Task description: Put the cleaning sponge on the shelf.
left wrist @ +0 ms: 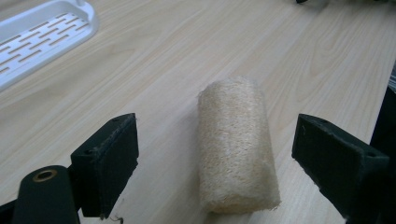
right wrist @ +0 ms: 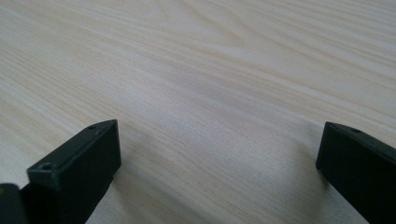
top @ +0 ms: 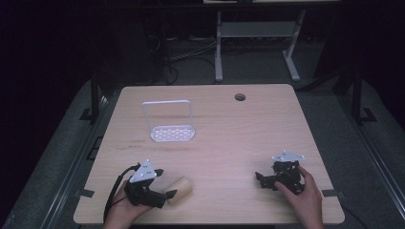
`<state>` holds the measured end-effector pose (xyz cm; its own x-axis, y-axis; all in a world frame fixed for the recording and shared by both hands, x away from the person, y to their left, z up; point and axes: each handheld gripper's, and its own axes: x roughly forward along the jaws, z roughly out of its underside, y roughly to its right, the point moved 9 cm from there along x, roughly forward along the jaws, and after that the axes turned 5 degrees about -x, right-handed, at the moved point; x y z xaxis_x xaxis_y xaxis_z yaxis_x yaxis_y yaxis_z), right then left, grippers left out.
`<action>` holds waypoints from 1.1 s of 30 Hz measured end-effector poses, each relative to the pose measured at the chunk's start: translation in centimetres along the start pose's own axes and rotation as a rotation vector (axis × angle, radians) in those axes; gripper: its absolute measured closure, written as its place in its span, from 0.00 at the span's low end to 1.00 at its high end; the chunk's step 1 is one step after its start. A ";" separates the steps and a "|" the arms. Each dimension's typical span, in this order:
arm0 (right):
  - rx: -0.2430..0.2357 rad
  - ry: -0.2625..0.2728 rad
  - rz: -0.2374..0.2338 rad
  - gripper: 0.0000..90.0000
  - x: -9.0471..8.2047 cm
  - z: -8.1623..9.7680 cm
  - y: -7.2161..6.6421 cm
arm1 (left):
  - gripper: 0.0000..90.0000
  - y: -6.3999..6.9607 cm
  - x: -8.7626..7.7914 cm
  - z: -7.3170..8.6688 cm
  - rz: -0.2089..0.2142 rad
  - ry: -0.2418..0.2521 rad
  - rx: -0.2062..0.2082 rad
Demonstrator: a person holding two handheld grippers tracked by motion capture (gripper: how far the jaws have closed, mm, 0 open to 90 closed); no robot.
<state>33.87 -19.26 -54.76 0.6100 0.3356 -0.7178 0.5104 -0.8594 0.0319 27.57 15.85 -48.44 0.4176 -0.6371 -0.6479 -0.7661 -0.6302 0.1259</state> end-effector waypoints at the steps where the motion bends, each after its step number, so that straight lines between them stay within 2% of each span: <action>1: 0.000 0.000 0.000 0.00 0.0 0.0 0.0 | 0.16 0.1 0.1 0.0 0.003 -0.003 0.001; 20: 0.001 0.000 0.000 0.00 0.0 0.0 0.0 | 0.16 1.8 1.5 -0.1 0.034 -0.032 0.041; 28: 0.000 0.000 0.000 0.00 0.0 0.0 0.0 | 0.16 1.7 1.9 0.1 0.029 -0.046 0.048; 33: 0.000 0.000 0.000 0.00 0.0 0.0 0.0 | 0.16 1.6 2.4 0.5 0.018 -0.073 0.063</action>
<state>33.87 -19.26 -54.76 0.6100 0.3357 -0.7178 0.5103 -0.8594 0.0317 27.14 13.57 -50.18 0.3684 -0.6127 -0.6992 -0.8034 -0.5882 0.0922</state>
